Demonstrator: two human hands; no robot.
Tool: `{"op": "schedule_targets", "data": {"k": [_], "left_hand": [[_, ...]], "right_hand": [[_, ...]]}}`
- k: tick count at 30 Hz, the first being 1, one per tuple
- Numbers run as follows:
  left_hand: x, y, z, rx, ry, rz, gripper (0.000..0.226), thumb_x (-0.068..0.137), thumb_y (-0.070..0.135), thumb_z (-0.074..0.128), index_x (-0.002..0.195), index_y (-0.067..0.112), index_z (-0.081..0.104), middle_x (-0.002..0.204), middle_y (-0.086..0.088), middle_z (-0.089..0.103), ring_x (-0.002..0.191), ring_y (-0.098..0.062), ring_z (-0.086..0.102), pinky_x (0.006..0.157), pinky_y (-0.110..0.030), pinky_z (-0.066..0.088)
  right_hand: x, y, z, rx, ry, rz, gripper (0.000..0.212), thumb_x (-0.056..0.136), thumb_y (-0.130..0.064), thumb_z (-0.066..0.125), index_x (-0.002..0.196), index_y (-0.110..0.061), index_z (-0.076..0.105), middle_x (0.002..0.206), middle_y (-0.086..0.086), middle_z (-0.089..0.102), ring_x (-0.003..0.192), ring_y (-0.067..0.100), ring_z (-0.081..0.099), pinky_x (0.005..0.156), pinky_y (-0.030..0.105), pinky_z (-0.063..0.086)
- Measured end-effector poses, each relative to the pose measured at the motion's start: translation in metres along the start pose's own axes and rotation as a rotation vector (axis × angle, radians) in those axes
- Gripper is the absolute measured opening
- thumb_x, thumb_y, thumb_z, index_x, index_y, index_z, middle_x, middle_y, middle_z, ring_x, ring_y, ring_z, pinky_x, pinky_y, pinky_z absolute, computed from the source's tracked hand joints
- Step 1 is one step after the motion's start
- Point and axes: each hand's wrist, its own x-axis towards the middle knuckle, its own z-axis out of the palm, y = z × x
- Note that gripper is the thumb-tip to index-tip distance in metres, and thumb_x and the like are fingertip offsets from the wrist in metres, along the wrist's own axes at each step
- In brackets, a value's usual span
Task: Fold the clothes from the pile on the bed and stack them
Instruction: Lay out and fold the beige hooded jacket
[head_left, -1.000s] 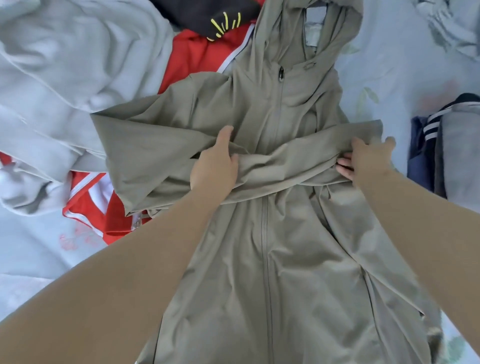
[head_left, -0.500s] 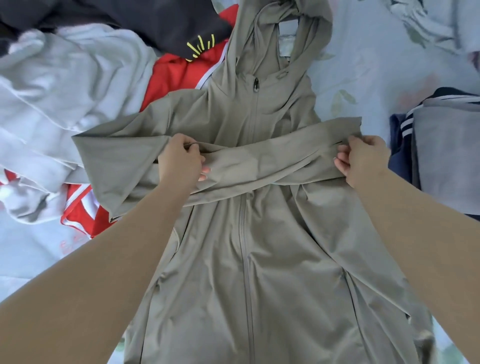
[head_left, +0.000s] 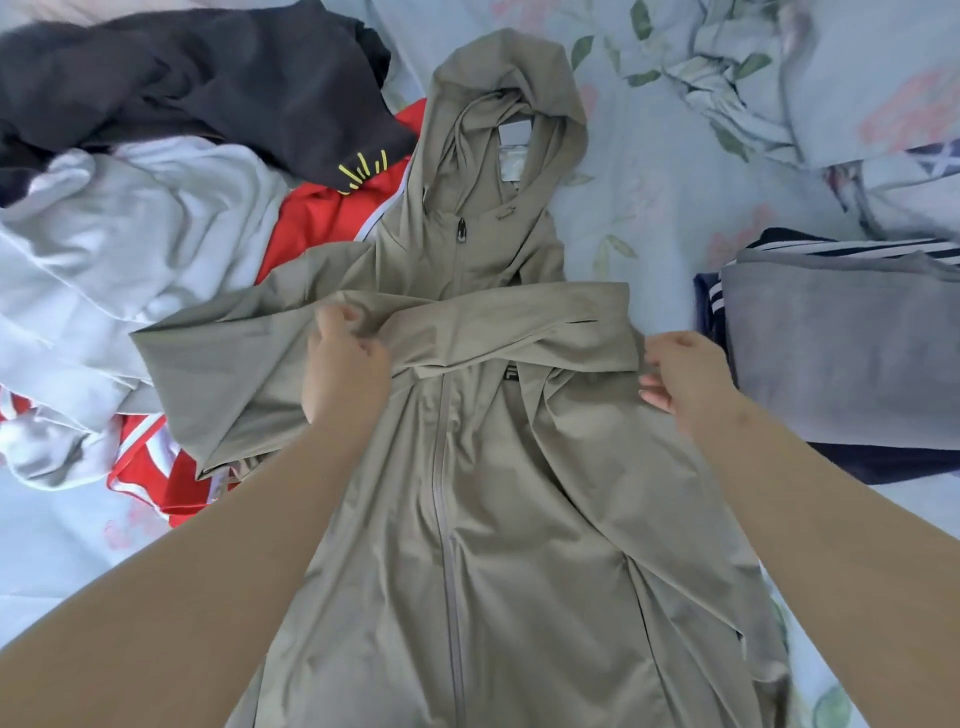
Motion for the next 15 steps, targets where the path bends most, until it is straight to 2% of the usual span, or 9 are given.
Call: {"op": "schedule_targets", "data": {"k": [3, 5, 8, 11, 13, 15], "left_hand": [[-0.003, -0.009, 0.019, 0.221, -0.193, 0.182, 0.031, 0.090, 0.017, 0.051, 0.121, 0.019, 0.051, 0.124, -0.005, 0.047, 0.107, -0.025, 0.050, 0.081, -0.034, 0.040], [-0.003, -0.014, 0.030, 0.298, -0.287, 0.260, 0.037, 0.092, 0.017, 0.051, 0.128, 0.019, 0.050, 0.132, -0.003, 0.044, 0.117, -0.024, 0.047, 0.087, -0.036, 0.042], [-0.003, -0.018, 0.043, 0.393, -0.361, 0.298, 0.046, 0.094, 0.019, 0.050, 0.138, 0.021, 0.040, 0.138, -0.002, 0.041, 0.115, -0.026, 0.050, 0.087, -0.038, 0.044], [-0.001, -0.022, 0.052, 0.458, -0.338, 0.268, 0.040, 0.094, 0.023, 0.050, 0.134, 0.022, 0.041, 0.129, -0.005, 0.045, 0.106, -0.029, 0.054, 0.077, -0.038, 0.045], [0.000, -0.022, 0.055, 0.459, -0.280, 0.242, 0.027, 0.095, 0.023, 0.047, 0.121, 0.020, 0.051, 0.119, -0.006, 0.049, 0.101, -0.030, 0.055, 0.071, -0.035, 0.042], [0.001, -0.021, 0.057, 0.469, -0.240, 0.244, 0.019, 0.096, 0.023, 0.045, 0.110, 0.017, 0.056, 0.113, -0.006, 0.051, 0.097, -0.030, 0.055, 0.067, -0.033, 0.039]], "right_hand": [[0.012, 0.005, 0.016, -0.031, -0.014, -0.027, 0.022, 0.096, -0.015, 0.047, 0.117, -0.016, 0.053, 0.082, -0.004, 0.050, 0.066, 0.010, 0.048, 0.070, 0.028, 0.051], [0.020, 0.004, 0.025, -0.034, -0.007, -0.030, 0.028, 0.096, -0.016, 0.048, 0.124, -0.014, 0.052, 0.089, -0.001, 0.053, 0.061, 0.010, 0.048, 0.060, 0.023, 0.050], [0.033, 0.000, 0.033, -0.013, 0.037, -0.006, 0.025, 0.093, -0.017, 0.055, 0.118, -0.014, 0.055, 0.093, 0.002, 0.054, 0.052, 0.009, 0.045, 0.040, 0.015, 0.041], [0.043, -0.003, 0.038, 0.031, 0.026, 0.031, 0.035, 0.090, -0.019, 0.061, 0.122, -0.021, 0.047, 0.093, 0.002, 0.052, 0.055, 0.009, 0.043, 0.041, 0.015, 0.040], [0.045, -0.005, 0.040, 0.059, -0.009, 0.082, 0.023, 0.090, -0.017, 0.062, 0.110, -0.022, 0.051, 0.080, -0.001, 0.049, 0.056, 0.009, 0.040, 0.039, 0.014, 0.039], [0.046, -0.005, 0.041, 0.065, -0.011, 0.098, 0.010, 0.089, -0.016, 0.063, 0.089, -0.020, 0.054, 0.073, -0.002, 0.048, 0.054, 0.009, 0.038, 0.038, 0.012, 0.037]]}}
